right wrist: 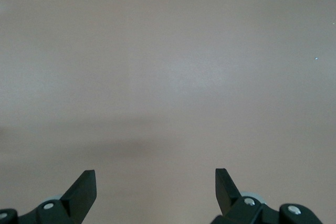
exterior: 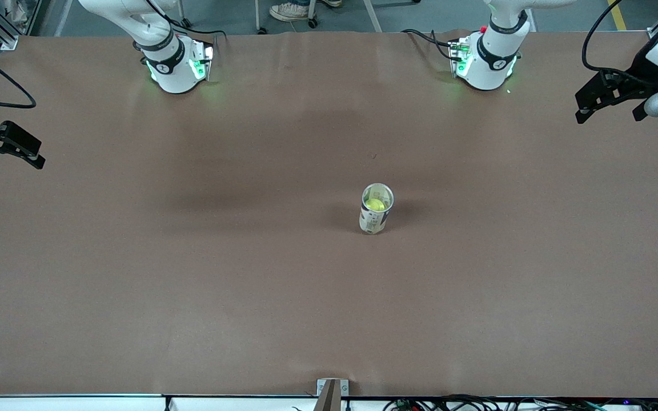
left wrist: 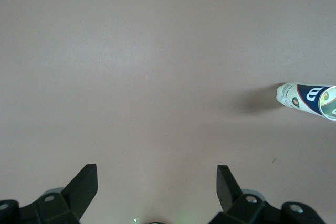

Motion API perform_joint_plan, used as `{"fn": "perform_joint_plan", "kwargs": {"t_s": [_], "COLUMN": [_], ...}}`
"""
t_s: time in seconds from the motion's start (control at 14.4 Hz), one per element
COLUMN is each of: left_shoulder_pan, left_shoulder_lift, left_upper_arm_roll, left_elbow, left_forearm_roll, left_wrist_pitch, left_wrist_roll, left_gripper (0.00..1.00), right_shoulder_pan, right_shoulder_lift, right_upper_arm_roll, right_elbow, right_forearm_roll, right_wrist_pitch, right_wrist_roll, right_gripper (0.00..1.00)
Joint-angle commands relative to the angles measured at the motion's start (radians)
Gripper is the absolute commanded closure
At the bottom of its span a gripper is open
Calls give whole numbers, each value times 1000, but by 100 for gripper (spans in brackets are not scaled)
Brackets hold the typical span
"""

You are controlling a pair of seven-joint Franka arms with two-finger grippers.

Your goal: Insert tennis ball vertically with right arm

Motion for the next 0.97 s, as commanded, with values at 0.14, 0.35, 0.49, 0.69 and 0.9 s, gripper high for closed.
{"fn": "perform_joint_plan", "kwargs": {"t_s": [0.14,0.35,0.49,0.69,0.9], "left_shoulder_pan": [5,5,4,4,4], "left_shoulder_lift": [-19,-19,-19,-19,-19], "left_upper_arm_roll": [16,17,17,17,17], "left_elbow": [-11,-11,-11,-11,-11], "left_forearm_roll": [-18,-28,-28,-28,-28], "left_wrist_pitch": [-12,-12,-12,-12,-12], "left_wrist_roll": [28,28,28,28,26], "left_gripper": [0,0,0,0,0], "right_shoulder_pan": [5,5,5,5,5], "right_shoulder_lift": [-7,-5,-7,-5,-5], "right_upper_arm_roll": [1,1,1,1,1], "right_elbow": [-9,-9,-9,-9,-9], "right_forearm_roll": [-23,-23,-23,-23,-23], "right_wrist_pitch": [3,3,3,3,3], "right_wrist_roll": [1,1,1,1,1], "right_gripper": [0,0,0,0,0]}}
